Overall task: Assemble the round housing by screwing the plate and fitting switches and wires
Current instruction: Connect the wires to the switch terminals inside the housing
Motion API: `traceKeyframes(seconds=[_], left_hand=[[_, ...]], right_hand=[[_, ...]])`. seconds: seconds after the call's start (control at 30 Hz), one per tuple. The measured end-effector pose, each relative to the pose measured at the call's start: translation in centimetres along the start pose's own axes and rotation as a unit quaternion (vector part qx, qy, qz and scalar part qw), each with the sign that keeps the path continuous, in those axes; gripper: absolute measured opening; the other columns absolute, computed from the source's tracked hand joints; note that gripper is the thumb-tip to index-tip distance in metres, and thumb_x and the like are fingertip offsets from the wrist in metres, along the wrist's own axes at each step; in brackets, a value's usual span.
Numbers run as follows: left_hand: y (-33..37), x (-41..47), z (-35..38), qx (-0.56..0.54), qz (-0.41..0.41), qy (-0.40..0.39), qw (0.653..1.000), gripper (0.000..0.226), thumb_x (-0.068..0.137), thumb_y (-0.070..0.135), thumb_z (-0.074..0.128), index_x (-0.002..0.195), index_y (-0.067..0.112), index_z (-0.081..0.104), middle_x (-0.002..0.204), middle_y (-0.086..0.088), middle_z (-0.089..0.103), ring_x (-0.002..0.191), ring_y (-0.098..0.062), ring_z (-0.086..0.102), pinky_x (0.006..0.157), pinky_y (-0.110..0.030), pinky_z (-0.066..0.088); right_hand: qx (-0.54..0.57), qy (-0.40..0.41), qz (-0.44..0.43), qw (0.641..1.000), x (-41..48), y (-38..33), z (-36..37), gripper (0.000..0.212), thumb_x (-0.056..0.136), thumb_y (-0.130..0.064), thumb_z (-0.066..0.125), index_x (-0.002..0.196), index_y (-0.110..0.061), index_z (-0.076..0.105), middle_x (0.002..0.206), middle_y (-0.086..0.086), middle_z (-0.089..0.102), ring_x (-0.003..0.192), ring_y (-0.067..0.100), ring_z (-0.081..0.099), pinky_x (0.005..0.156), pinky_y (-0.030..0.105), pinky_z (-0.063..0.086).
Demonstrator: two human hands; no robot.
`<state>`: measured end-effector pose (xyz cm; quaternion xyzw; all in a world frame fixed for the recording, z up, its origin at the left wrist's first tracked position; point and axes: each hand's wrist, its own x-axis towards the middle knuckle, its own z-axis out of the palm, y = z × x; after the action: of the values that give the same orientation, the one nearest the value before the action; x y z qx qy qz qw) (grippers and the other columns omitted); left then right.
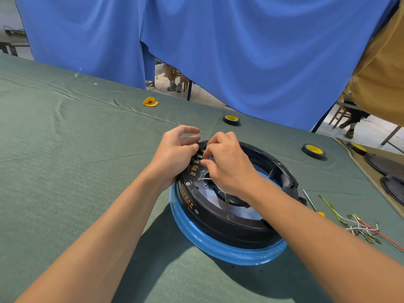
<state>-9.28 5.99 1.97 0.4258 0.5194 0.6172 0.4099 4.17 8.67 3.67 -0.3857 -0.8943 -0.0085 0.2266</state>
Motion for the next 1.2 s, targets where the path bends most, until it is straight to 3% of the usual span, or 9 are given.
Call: traceKeyframes(seconds=[0.4, 0.67, 0.93, 1.07, 1.2], left_hand=[[-0.1, 0.0, 0.0, 0.001, 0.008, 0.003, 1.0, 0.039, 0.093, -0.007, 0.053, 0.109, 0.027, 0.064, 0.123, -0.009, 0.066, 0.108, -0.023, 0.067, 0.084, -0.039, 0.058], [-0.4, 0.1, 0.0, -0.016, 0.003, 0.007, 1.0, 0.037, 0.093, -0.007, 0.055, 0.106, 0.026, 0.064, 0.12, -0.007, 0.068, 0.102, -0.019, 0.069, 0.076, -0.033, 0.06], [-0.4, 0.3, 0.1, -0.007, 0.01, 0.007, 1.0, 0.04, 0.093, -0.008, 0.053, 0.105, 0.029, 0.063, 0.118, -0.007, 0.068, 0.099, -0.019, 0.07, 0.073, -0.034, 0.059], [-0.3, 0.1, 0.1, -0.002, 0.011, 0.011, 1.0, 0.04, 0.092, -0.008, 0.054, 0.105, 0.03, 0.063, 0.12, -0.01, 0.067, 0.103, -0.023, 0.068, 0.085, -0.043, 0.059], [-0.2, -0.1, 0.0, -0.009, 0.005, 0.015, 1.0, 0.038, 0.093, -0.007, 0.056, 0.109, 0.027, 0.064, 0.122, -0.009, 0.068, 0.102, -0.022, 0.069, 0.08, -0.038, 0.059]], right_hand=[[0.016, -0.015, 0.01, 1.0, -0.2, 0.4, -0.4, 0.016, 0.091, -0.026, 0.065, 0.099, -0.014, 0.074, 0.108, -0.001, 0.05, 0.112, 0.019, 0.036, 0.095, 0.032, 0.038], [0.027, -0.013, 0.034, 0.999, 0.1, -0.3, -0.6, 0.011, 0.089, -0.019, 0.068, 0.094, -0.012, 0.074, 0.104, -0.004, 0.042, 0.112, 0.019, 0.035, 0.097, 0.032, 0.038], [0.051, -0.014, 0.042, 0.998, 0.2, -0.6, -0.4, 0.006, 0.088, -0.012, 0.068, 0.09, -0.008, 0.072, 0.103, -0.005, 0.04, 0.112, 0.017, 0.034, 0.089, 0.023, 0.034], [0.048, -0.036, 0.054, 0.997, 0.2, -0.1, -0.6, 0.012, 0.09, -0.019, 0.066, 0.097, -0.013, 0.074, 0.107, -0.002, 0.044, 0.113, 0.02, 0.035, 0.093, 0.027, 0.033], [0.069, 0.022, 0.13, 0.989, 0.2, 1.0, -1.0, 0.014, 0.092, -0.018, 0.06, 0.094, -0.02, 0.074, 0.111, 0.001, 0.057, 0.112, 0.021, 0.039, 0.086, 0.028, 0.03]])
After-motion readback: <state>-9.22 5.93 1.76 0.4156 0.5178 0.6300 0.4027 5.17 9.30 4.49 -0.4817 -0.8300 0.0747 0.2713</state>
